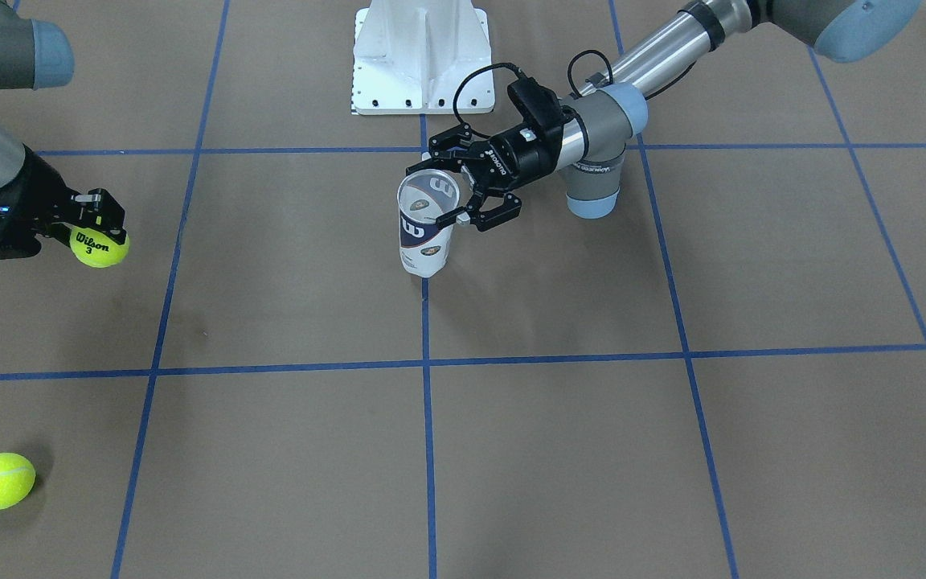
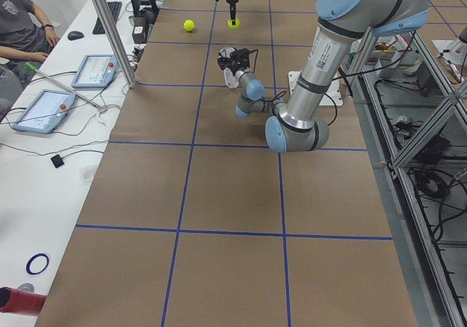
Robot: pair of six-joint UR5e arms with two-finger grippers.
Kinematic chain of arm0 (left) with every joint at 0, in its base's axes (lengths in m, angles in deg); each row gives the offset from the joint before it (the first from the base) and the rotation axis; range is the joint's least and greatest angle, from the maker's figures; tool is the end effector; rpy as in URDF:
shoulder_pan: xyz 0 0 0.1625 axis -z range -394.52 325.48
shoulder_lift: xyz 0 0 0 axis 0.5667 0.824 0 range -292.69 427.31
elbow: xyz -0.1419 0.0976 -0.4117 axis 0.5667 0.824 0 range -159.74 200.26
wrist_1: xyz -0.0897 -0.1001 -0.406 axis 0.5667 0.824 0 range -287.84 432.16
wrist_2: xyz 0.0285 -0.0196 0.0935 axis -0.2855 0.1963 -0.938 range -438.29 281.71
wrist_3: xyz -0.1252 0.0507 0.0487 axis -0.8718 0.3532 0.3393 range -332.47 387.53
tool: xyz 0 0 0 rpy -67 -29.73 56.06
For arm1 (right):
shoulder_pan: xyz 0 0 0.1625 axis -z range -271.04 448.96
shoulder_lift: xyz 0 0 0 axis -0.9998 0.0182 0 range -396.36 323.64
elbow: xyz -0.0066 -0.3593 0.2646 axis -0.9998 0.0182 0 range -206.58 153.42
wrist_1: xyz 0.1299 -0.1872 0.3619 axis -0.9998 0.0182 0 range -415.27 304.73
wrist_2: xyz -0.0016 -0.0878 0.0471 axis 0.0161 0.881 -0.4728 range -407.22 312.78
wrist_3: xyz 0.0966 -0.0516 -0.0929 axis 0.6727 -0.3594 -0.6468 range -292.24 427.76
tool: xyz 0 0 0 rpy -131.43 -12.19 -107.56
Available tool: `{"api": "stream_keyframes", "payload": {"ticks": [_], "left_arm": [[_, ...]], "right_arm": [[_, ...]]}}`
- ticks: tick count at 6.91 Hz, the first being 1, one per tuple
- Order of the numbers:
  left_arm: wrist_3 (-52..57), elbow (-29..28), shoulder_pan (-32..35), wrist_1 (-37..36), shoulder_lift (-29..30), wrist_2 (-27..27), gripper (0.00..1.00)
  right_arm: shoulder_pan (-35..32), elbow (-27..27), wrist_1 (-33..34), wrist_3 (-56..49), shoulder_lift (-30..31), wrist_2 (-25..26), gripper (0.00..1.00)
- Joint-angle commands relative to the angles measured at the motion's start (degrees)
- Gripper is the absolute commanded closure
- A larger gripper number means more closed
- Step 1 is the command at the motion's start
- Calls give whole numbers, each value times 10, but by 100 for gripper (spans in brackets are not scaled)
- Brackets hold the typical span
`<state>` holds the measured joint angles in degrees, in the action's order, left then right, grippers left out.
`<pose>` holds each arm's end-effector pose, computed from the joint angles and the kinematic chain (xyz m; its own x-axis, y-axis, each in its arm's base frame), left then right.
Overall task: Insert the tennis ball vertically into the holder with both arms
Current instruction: 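Lift the ball with the right gripper and carry it over the can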
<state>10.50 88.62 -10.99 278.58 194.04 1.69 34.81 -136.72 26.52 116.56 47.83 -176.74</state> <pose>0.5778 -0.4242 0.2461 0.3122 0.8910 -0.3296 0.7312 -0.0039 0.6822 -0.2913 -0.4745 0.4645 0.6388 0.0163 0.7692 0.0063 0.9996 -0.0264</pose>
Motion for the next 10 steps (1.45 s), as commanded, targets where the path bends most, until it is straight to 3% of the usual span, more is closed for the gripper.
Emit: {"api": "stream_keyframes", "payload": {"ticks": [1,7,10], "left_arm": [[1,-2,-1,5,1,-1,42],[25,-9,-13,6,3,-1,33],[25,-9,-15,6,3,-1,26]], "right_arm": [[0,-15,1,105,-78,-23,100],[43,-32,1,370,-273,-41,100],[111,-8,2,419,-333,22,100]]}}
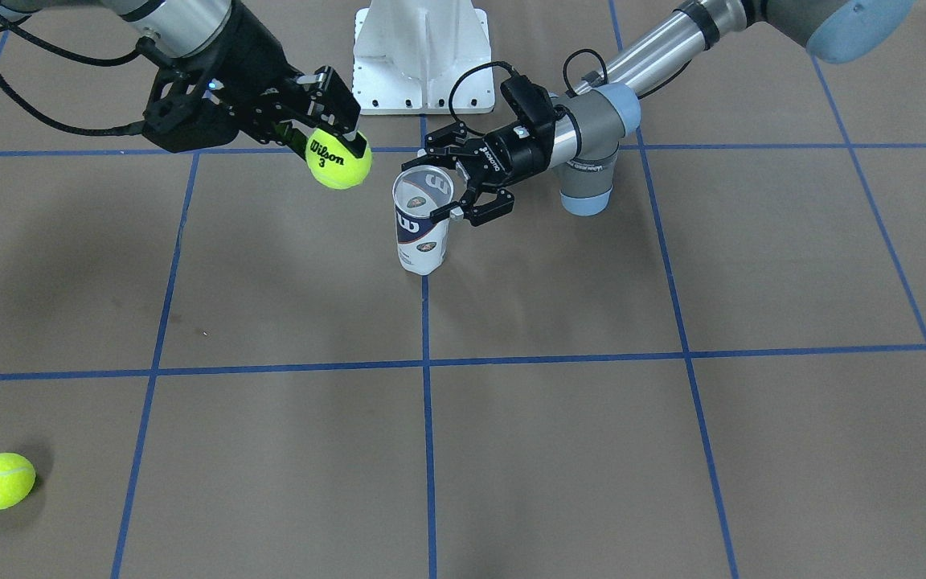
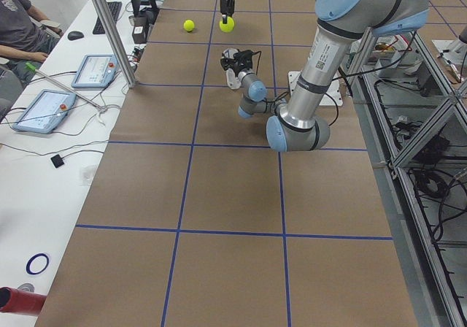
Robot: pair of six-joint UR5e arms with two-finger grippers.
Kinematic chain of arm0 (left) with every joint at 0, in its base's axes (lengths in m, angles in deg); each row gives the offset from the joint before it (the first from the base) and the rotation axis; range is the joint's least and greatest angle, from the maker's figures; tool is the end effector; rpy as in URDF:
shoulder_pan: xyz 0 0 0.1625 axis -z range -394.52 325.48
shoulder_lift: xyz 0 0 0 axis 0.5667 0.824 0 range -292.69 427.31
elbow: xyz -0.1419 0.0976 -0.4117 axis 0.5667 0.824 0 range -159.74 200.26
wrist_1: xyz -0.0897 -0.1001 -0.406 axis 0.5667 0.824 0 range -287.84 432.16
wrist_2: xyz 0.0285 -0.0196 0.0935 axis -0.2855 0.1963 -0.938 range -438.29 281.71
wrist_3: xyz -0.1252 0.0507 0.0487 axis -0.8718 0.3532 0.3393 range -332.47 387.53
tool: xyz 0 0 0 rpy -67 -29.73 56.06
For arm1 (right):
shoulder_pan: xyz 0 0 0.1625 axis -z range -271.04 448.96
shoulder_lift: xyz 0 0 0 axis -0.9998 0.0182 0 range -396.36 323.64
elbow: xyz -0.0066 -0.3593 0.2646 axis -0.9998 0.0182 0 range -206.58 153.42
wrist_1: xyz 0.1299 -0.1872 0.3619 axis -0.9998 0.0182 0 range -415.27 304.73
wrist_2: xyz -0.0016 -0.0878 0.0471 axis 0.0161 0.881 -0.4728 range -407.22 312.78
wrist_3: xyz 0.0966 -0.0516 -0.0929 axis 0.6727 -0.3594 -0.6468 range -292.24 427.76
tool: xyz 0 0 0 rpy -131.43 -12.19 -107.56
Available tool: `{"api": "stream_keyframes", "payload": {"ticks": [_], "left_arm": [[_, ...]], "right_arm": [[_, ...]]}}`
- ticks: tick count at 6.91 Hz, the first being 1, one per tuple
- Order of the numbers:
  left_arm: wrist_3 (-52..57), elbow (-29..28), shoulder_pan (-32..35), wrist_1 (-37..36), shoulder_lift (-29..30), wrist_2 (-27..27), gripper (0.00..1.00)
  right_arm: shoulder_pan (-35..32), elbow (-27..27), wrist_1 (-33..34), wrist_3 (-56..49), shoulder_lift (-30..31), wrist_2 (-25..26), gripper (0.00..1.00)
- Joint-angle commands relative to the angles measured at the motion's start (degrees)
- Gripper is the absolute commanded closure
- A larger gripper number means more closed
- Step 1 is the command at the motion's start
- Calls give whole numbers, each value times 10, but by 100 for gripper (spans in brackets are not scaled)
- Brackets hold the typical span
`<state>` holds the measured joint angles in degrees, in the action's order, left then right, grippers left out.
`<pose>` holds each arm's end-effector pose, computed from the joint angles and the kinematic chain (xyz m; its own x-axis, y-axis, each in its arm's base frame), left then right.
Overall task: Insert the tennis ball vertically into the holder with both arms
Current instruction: 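Lift the ball with the right gripper and carry it over the can, then lower the ball into the can's open top with the right gripper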
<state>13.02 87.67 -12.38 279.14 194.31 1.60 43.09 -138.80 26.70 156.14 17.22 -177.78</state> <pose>0.5908 -0.4115 0.2496 0.3239 0.8972 -0.3003 0.7165 -0.0253 0.6972 -0.4004 -0.4699 0.1264 0.2795 0.2571 0.9251 -0.1218 0.9652 -0.2314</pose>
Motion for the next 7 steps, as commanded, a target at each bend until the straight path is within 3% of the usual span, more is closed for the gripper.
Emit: {"api": "stream_keyframes", "payload": {"ticks": [1,4,7], "left_arm": [[0,0,0,-1,0,0,18],[0,0,-2,-1,0,-1,5],[0,0,-2,-2,1,-1,3]], "right_arm": [[43,26,0,29,-43,53,100],[63,39,13,33,-60,68,100],[74,45,13,33,-60,80,100]]}}
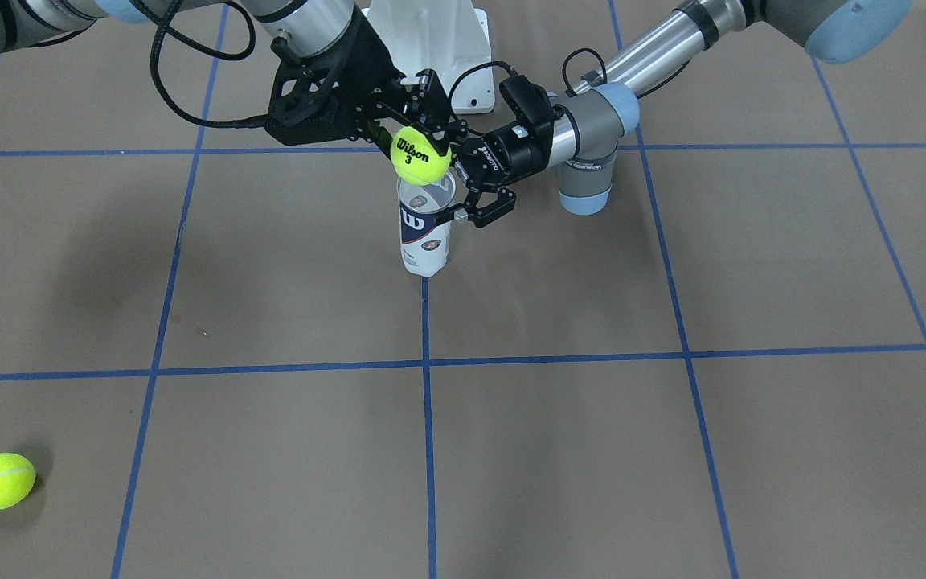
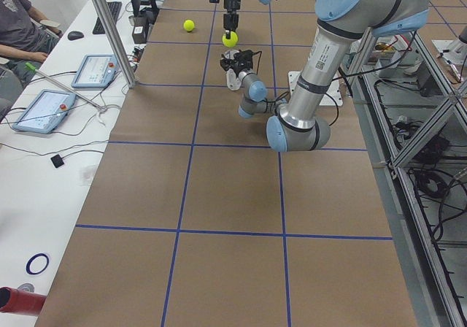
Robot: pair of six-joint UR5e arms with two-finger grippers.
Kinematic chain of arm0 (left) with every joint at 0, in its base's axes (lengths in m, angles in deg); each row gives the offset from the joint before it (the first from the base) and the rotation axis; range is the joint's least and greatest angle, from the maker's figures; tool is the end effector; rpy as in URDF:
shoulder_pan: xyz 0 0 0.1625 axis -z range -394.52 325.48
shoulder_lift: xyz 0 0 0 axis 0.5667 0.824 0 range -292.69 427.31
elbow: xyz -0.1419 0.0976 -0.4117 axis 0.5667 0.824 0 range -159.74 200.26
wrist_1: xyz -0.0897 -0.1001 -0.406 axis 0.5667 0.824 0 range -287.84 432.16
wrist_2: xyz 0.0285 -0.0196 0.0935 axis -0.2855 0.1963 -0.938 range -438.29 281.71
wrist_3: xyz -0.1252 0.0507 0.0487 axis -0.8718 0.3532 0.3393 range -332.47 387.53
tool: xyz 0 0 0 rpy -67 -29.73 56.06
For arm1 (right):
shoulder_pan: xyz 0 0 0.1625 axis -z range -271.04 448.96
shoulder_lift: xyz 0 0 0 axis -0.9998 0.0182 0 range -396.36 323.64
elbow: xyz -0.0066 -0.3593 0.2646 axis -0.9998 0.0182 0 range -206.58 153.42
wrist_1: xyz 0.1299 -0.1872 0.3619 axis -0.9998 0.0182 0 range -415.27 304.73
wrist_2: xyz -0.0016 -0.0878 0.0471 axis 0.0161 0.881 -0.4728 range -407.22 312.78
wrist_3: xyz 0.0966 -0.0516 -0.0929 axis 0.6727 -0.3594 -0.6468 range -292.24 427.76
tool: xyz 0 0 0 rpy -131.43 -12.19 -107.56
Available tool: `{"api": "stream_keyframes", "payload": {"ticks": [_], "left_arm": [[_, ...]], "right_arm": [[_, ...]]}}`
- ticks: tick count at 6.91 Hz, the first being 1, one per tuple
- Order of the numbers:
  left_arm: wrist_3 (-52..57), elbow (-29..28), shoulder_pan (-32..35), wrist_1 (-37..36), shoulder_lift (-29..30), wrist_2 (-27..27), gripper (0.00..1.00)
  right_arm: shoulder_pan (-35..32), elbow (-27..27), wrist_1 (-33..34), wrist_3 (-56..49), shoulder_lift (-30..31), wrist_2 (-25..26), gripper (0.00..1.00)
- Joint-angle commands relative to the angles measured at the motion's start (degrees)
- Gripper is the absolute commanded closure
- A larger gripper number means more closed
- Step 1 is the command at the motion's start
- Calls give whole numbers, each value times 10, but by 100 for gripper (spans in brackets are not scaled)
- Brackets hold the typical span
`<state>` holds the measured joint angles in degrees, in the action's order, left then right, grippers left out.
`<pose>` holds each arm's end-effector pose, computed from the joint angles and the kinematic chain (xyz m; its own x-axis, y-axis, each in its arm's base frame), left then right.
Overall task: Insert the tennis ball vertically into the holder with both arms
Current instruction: 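Lower the ball into the can's open top with the right gripper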
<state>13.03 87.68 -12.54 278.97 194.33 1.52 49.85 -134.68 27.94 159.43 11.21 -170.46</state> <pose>0.5923 -0.4102 0.2494 0.3230 0.8972 -0.3012 0.7151 -0.0229 0.6986 -0.4702 -0.4525 0.0926 0.2953 0.2713 0.9161 -0.1439 0.9605 -0.2381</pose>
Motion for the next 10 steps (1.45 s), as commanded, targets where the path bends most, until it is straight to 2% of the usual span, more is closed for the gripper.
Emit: {"api": "stream_keyframes", "payload": {"ticks": [1,5,6,7,8,10], "left_arm": [[0,0,0,0,2,0,3],[0,0,0,0,1,0,2],[0,0,0,0,1,-1,3],[0,0,0,0,1,-1,3],[0,0,0,0,1,-1,5],[0,0,0,0,1,-1,9]], "right_arm": [[16,10,0,0,-2,22,100],[23,21,0,-1,1,23,100],[23,22,0,-2,1,23,87],[24,21,0,-2,3,23,31],[25,21,0,-1,3,24,2],[25,20,0,-1,3,24,1]]}}
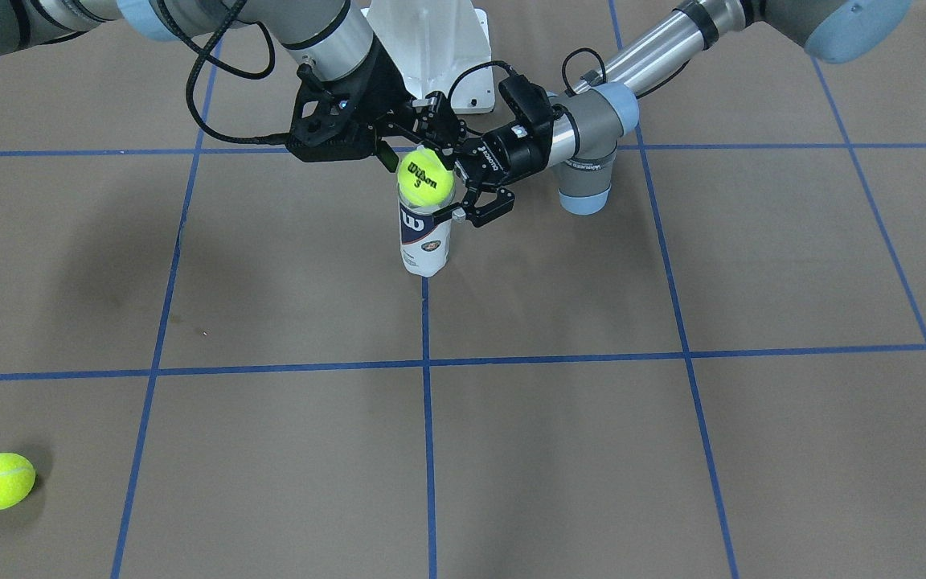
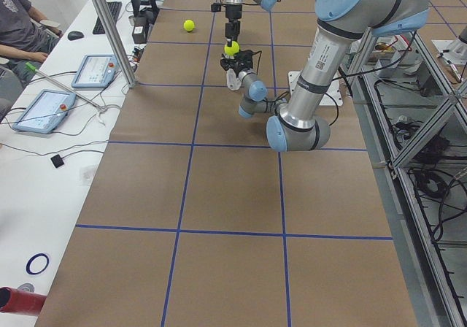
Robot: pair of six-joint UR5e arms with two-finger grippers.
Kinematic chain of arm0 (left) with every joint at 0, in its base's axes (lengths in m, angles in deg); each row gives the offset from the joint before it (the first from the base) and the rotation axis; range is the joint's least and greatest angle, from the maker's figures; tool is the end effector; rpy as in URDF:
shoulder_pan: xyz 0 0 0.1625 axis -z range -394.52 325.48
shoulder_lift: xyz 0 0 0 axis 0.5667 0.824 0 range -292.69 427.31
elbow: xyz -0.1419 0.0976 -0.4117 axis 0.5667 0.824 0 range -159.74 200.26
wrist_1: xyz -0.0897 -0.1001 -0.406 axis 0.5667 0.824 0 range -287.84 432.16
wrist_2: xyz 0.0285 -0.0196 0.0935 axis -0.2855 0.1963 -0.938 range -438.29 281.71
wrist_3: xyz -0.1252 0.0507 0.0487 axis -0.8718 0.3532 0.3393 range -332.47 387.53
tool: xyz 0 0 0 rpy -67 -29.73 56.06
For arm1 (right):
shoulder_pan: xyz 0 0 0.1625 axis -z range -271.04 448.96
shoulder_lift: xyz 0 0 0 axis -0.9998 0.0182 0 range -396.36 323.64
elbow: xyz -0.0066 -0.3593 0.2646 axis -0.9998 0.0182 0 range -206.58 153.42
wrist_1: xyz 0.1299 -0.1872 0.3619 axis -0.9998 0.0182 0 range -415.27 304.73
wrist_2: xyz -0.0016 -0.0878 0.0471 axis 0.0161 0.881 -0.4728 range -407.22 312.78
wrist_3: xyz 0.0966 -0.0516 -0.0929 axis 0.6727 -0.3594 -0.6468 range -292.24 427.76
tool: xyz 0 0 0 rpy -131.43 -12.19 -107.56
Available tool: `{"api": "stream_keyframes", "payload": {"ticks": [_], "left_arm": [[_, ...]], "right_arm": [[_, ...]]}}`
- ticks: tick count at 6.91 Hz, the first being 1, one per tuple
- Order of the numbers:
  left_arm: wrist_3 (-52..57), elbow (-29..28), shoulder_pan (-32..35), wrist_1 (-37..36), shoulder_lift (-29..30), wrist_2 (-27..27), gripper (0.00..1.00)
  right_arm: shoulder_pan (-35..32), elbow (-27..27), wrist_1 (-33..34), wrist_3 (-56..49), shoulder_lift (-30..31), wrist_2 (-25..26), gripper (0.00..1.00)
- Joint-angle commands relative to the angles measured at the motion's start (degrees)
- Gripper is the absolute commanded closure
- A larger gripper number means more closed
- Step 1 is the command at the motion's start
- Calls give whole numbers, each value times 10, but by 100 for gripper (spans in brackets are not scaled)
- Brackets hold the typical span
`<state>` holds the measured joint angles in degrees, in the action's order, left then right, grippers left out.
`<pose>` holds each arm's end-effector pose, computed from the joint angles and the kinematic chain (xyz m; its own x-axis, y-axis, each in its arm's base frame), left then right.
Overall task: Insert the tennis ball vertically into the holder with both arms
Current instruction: 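Open the right gripper and raise it away from the can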
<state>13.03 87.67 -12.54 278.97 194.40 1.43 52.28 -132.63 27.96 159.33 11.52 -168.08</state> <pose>0.5923 -0.4105 0.2486 0.3237 0.8966 -0.3021 0.7160 -0.0234 0.6977 -0.4998 -0.4465 0.1103 0.3359 0.2794 0.8995 -0.1494 0.9587 -0.2420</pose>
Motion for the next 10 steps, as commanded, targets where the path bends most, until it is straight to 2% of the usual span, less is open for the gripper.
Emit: {"api": "stream_keyframes", "payload": {"ticks": [1,5,6,8,10], "left_arm": [[0,0,0,0,0,0,9],[0,0,0,0,-2,-1,9],[0,0,0,-1,-1,-1,9],[0,0,-1,-1,-1,-1,4],[0,0,-3,-4,0,-1,1]], "right_arm": [[0,0,0,0,-1,0,1],[-2,-7,4,-1,5,-4,1],[-19,-13,10,-2,10,-10,1],[-64,-54,12,-15,80,-53,1],[-119,-52,12,-64,112,-106,1]]}}
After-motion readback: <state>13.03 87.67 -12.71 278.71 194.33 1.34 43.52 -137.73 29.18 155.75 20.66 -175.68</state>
